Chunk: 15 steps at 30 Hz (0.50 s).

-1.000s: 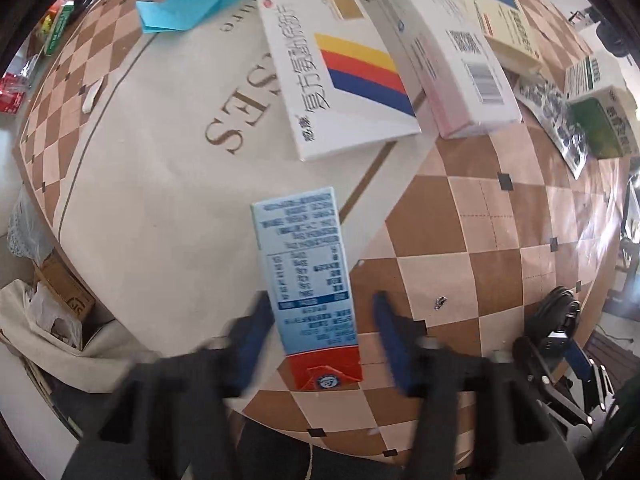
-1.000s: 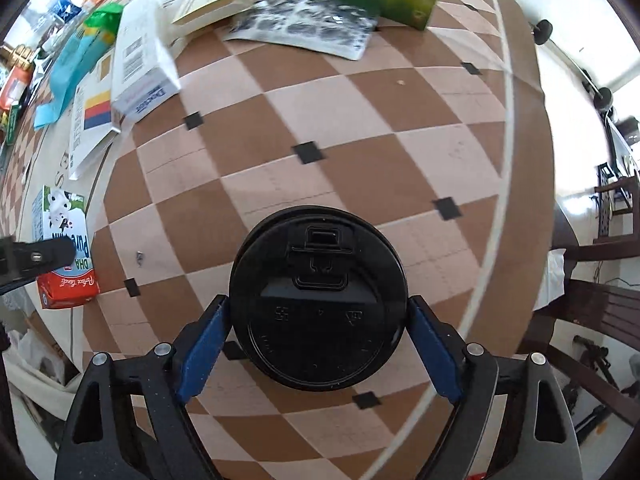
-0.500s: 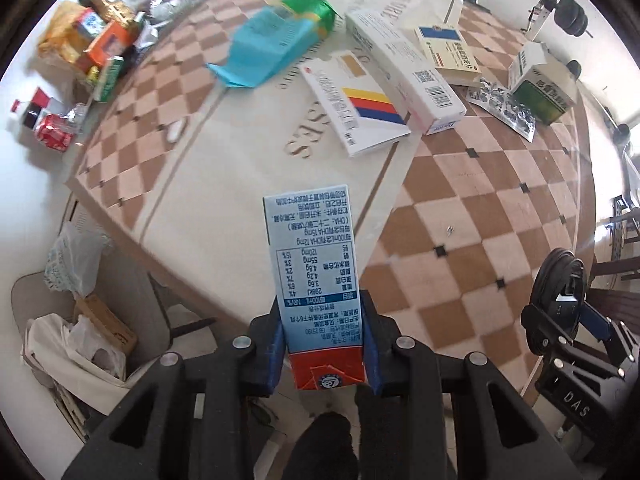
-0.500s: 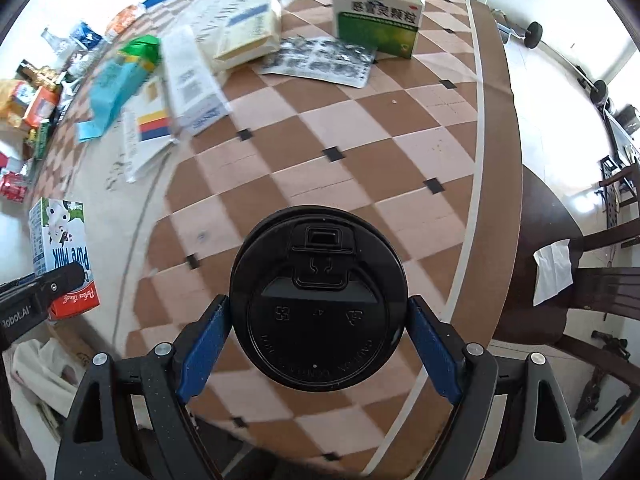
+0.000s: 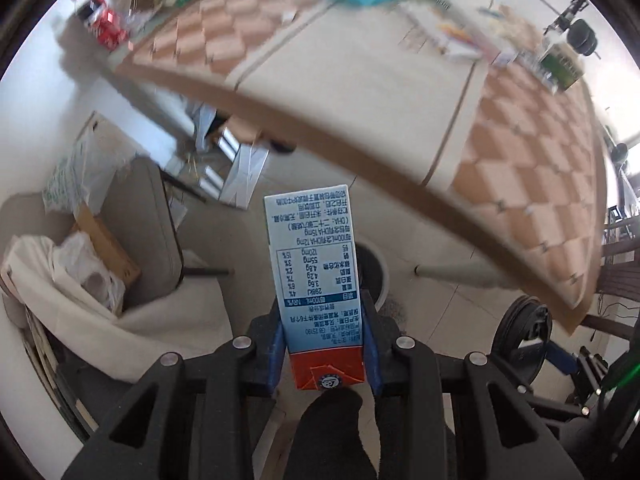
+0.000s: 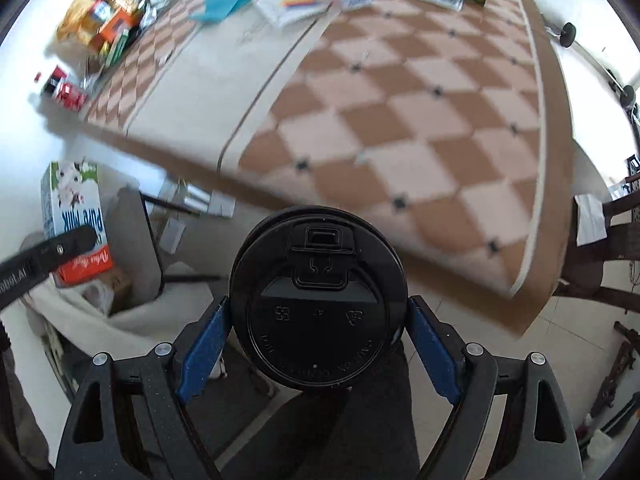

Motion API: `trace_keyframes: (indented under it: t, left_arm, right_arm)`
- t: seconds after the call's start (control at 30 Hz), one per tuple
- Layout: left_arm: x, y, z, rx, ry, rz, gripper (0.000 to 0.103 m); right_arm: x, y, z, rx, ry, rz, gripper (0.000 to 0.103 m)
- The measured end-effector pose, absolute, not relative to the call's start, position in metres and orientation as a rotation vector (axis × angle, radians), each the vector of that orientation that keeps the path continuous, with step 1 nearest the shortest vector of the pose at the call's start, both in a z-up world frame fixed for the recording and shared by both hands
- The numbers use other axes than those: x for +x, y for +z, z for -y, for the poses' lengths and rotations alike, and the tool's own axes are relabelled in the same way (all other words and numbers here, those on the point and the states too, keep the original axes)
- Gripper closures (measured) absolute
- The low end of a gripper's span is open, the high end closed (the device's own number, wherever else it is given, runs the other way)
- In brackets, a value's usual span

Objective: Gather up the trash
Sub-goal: 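Carry the carton and lid over the bin and open both tools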

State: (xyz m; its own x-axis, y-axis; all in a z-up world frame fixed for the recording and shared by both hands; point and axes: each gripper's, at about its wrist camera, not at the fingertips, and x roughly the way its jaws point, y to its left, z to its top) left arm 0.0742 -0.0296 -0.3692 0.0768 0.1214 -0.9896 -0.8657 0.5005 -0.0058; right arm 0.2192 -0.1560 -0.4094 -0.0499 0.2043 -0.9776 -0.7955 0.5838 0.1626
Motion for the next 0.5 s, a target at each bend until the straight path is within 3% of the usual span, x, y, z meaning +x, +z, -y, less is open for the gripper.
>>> trace_keyframes:
  t: [0.23,0.5]
  left_arm:
    - [0.057,-0.487,0.02,-0.887,0.807,-1.385,0.074]
    - [0.076,-0.631,-0.008,-1.009,0.685,-1.457,0.074]
  right_arm:
    - [0.163,-0.51,0.174,-0.658,0.814,-1.504,0.015]
    - [0.171,-0.636,0.156,-0.697,0.769,-1.519,0.015]
